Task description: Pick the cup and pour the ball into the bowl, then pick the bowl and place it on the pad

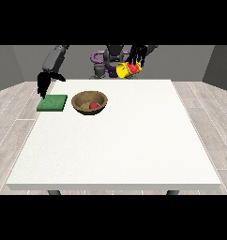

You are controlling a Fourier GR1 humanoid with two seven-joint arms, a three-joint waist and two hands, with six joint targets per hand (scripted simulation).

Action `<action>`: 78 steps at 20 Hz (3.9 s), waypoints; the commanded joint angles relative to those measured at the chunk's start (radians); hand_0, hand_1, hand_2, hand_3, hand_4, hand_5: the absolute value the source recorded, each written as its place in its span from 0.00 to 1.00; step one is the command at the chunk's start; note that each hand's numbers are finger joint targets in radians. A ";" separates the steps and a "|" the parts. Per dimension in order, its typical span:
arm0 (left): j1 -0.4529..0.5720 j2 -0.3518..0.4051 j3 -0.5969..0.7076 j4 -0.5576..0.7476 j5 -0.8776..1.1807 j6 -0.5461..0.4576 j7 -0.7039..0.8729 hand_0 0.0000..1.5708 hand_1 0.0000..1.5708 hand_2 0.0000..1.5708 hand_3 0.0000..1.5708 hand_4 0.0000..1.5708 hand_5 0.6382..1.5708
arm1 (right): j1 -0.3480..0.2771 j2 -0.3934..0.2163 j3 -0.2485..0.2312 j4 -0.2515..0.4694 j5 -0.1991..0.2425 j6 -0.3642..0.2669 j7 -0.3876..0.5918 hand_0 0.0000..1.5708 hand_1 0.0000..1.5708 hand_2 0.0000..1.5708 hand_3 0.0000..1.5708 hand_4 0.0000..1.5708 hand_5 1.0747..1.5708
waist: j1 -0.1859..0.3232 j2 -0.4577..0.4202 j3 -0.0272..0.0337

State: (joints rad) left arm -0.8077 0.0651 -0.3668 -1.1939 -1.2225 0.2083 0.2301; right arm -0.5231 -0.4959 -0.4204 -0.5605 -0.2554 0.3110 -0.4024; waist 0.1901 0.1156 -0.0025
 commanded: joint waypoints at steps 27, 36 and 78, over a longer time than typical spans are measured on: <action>0.220 -0.065 0.304 -0.041 0.907 0.011 -0.416 0.00 0.00 0.00 0.00 0.00 0.97 | -0.075 0.193 0.095 0.029 0.022 -0.061 -0.047 0.00 0.00 0.00 0.00 0.13 0.95 | -0.075 0.175 0.0035; 0.143 -0.040 0.297 -0.170 0.889 -0.047 -0.320 0.00 0.00 0.00 0.00 0.00 0.99 | -0.100 0.197 0.036 0.088 -0.027 -0.060 -0.106 0.00 0.00 0.00 0.00 0.10 0.91 | 0.004 0.251 0.0039; 0.350 0.093 0.488 -0.002 1.022 -0.137 -0.484 0.00 0.00 0.00 0.00 0.00 1.00 | -0.240 0.002 0.102 0.054 0.020 -0.233 0.497 1.00 1.00 1.00 1.00 0.67 0.98 | -0.125 0.029 0.0026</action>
State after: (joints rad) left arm -0.4915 0.1314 0.1006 -1.2048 -0.2089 0.0815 -0.2214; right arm -0.7745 -0.4138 -0.2863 -0.5001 -0.2042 0.0163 0.0585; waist 0.0821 0.1424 -0.0004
